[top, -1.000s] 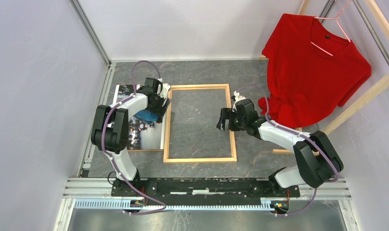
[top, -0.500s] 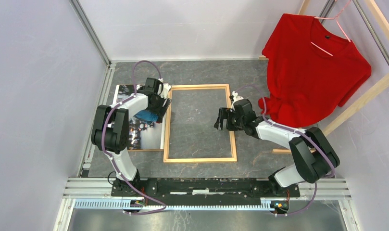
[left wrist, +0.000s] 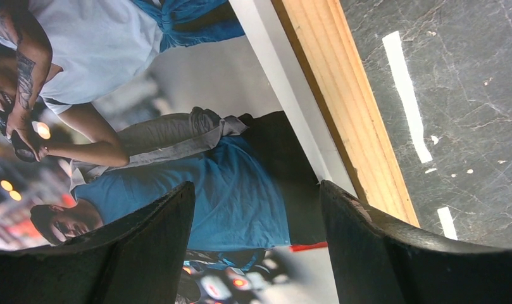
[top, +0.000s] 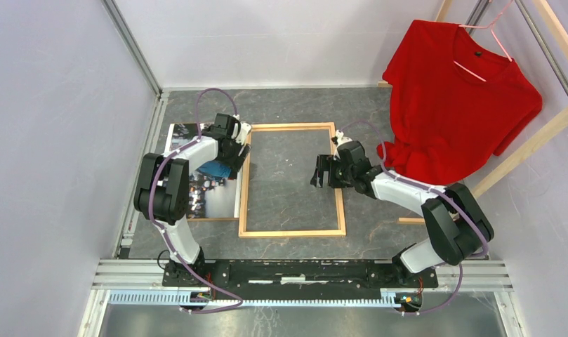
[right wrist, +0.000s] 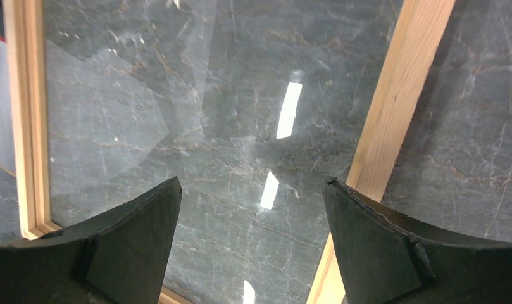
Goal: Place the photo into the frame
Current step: Place the photo frame item in the photo frame, then move the photo frame to the center of the board.
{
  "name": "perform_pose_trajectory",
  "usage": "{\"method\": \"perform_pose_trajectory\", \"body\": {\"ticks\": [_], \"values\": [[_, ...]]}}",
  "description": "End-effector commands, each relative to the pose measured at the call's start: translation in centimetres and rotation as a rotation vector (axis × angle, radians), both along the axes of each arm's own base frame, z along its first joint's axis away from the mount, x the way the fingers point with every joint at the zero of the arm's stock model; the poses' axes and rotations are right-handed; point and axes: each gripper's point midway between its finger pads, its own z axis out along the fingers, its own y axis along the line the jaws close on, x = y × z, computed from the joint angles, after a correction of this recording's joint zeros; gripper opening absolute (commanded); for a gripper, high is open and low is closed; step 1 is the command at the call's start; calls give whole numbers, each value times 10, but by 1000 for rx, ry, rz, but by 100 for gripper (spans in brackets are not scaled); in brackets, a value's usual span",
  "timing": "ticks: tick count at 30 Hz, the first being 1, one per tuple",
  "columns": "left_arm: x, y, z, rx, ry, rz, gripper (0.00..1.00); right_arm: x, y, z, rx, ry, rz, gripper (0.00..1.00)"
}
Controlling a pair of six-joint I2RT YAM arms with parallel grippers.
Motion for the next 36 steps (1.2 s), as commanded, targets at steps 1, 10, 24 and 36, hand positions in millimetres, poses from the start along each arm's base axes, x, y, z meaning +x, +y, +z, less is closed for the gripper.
{"method": "perform_pose_trajectory", "body": {"ticks": [1, 10, 24, 36], "values": [[-16, -21, -16, -17, 69, -40, 79, 23, 7, 46, 23, -116, 5, 90], [-2, -52, -13, -4, 43, -94, 79, 20, -9, 64, 62, -139, -13, 90], [13, -92, 5, 9, -3, -180, 79, 14, 3, 67, 152, -120, 0, 90], [53, 47, 74, -47, -82, 67, 84, 40, 134, 95, 219, -134, 170, 90]]}}
